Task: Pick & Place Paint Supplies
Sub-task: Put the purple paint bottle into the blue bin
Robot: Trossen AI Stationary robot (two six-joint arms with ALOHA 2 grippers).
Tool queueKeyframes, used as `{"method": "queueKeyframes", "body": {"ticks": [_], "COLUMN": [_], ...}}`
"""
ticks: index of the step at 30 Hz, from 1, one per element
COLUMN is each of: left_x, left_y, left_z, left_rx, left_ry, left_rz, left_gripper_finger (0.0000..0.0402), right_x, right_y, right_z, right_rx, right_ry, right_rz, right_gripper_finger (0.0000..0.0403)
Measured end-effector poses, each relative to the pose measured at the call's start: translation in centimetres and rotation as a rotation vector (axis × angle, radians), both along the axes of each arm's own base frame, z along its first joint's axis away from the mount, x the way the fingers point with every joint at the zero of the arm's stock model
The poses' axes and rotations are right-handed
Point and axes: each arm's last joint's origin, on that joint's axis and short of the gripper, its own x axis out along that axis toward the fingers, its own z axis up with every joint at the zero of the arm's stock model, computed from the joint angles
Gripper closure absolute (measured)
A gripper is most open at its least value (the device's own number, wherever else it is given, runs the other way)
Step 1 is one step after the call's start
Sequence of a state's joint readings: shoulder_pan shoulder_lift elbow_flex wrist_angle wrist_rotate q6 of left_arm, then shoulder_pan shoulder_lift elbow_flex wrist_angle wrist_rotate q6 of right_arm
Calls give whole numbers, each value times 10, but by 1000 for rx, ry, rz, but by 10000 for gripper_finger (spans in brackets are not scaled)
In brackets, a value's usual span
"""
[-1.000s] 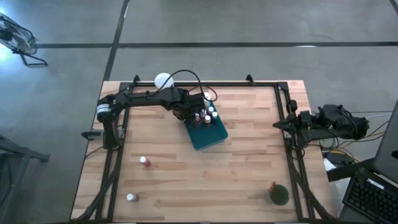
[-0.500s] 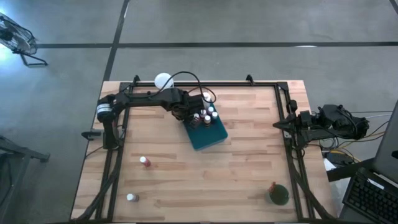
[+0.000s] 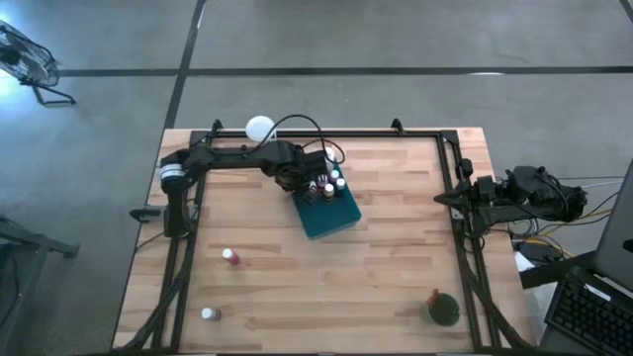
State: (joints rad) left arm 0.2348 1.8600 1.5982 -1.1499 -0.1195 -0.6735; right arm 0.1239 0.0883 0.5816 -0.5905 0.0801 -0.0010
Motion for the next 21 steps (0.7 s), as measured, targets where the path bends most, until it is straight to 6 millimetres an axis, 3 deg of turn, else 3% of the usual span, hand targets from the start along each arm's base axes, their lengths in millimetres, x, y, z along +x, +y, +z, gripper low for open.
{"method": "queueKeyframes", "body": {"ticks": [21], "left_x": [6], "left_y": [4], "left_z": [-4], "left_rx": [1], "left_ry": [-37], "left_rz": [13], "left_gripper_finger": [275], "right_x": [0], "right_y": [0], "right_z": [0], "right_rx": [0], "right_ry": [0], "right_rz": [0], "right_gripper_finger": [394]}}
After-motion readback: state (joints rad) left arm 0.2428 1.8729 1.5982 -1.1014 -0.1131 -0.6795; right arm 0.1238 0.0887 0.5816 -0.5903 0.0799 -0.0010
